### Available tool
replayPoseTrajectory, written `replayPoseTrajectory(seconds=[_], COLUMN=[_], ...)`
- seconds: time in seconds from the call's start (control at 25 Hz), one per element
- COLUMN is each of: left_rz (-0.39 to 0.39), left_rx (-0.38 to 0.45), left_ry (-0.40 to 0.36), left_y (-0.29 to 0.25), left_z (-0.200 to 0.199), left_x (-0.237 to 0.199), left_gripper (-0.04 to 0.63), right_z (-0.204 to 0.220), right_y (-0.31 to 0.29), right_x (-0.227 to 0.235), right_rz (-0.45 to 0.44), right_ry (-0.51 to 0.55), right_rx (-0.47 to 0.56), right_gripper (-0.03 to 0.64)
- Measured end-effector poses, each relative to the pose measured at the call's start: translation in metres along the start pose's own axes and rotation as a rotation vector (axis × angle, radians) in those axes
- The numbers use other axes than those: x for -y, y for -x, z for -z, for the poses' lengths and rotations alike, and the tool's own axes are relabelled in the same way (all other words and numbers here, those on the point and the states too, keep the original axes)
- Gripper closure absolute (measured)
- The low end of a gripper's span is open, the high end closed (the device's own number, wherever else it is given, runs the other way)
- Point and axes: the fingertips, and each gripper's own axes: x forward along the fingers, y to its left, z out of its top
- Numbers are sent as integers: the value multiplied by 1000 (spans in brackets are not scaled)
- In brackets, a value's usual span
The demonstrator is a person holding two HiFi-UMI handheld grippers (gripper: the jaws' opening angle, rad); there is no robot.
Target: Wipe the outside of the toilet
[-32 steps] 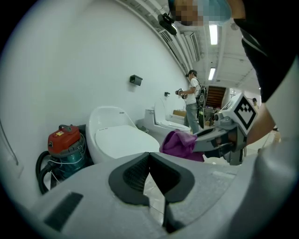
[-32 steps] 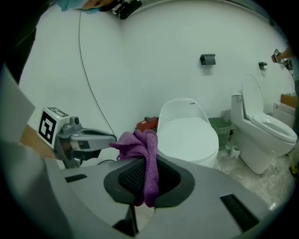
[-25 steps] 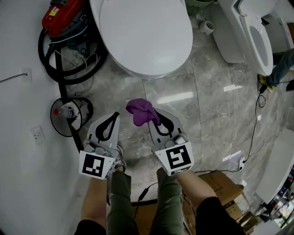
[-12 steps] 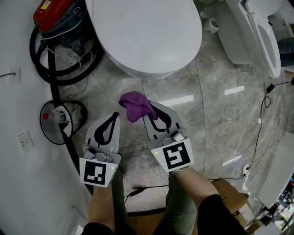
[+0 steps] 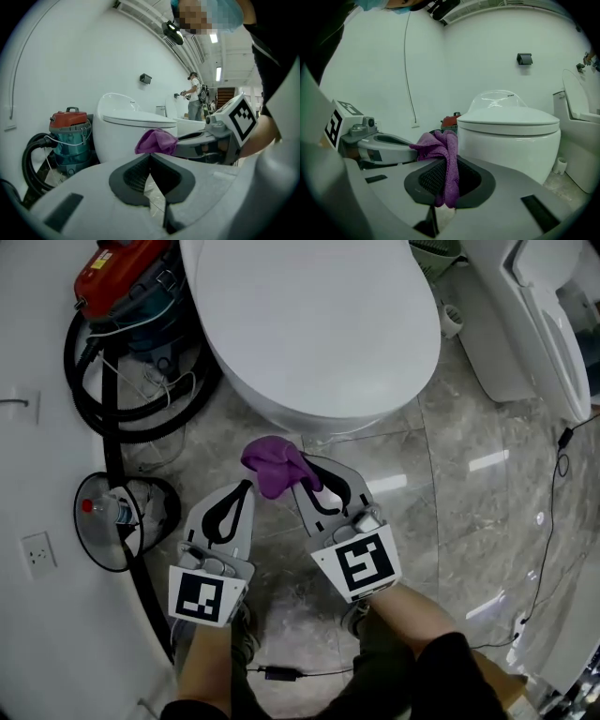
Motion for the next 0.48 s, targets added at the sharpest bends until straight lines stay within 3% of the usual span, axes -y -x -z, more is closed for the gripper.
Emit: replayPoseTrajectory(seconds=[0.28, 0.48], left_rz=[52, 75], left_rx=[66, 51], left_ry=[28, -41], left_y=[-25, -33], left_z=[4, 6], left_x=[3, 10], left_gripper=[592, 593], right_z=[16, 20], right_y=[-13, -16], right_x=[9, 26], right_rz=[-53, -45], right_ry=[47, 31], right_rx=[33, 72], right_gripper=[577, 577])
